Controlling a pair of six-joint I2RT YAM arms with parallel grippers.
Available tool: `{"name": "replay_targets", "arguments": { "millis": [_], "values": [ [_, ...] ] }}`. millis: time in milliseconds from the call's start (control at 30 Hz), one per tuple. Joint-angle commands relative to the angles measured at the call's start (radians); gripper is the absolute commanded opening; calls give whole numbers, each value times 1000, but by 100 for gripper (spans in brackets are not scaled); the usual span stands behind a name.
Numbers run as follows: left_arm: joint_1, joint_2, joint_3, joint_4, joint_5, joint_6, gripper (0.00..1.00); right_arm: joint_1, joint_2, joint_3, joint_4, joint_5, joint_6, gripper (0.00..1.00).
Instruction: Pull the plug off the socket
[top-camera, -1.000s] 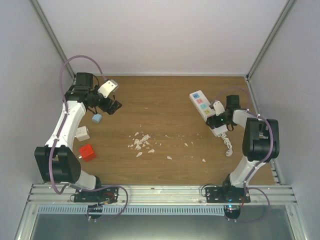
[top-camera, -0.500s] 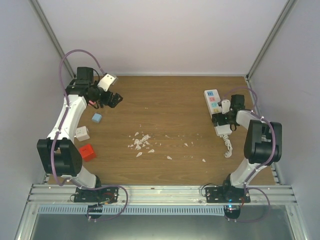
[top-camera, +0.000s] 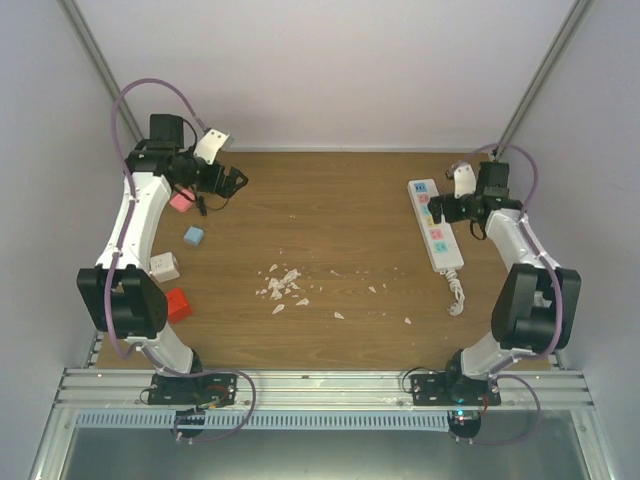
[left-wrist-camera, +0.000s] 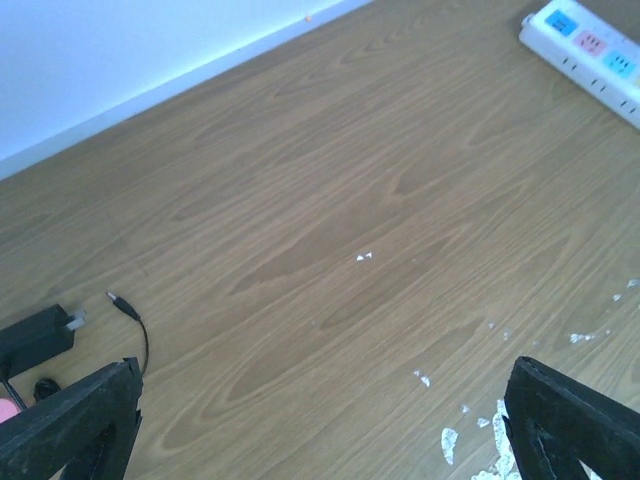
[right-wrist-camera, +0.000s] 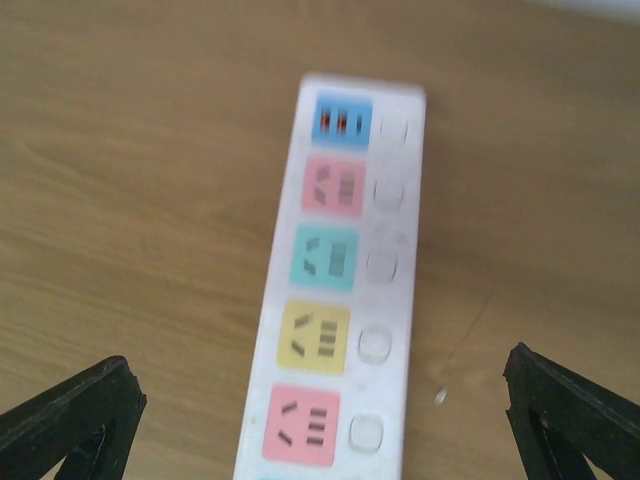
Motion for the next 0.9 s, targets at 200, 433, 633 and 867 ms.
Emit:
{"name": "replay_targets", "arguments": {
  "millis": [200,433,633,867],
  "values": [
    [135,16,127,-16,84,-124,99,-9,-166,215,-65,-181,-57,100],
    [260,-80,-6,47,79,-115,99,-13,-300,140,-6,-197,-22,100],
    [358,-138,-143,78,90,-87,99,-18,-389,10,19,-195,16,100],
    [381,-213,-277,163,63,-121,99,-20,-418,-49,13,-203,-22,100]
  ]
}}
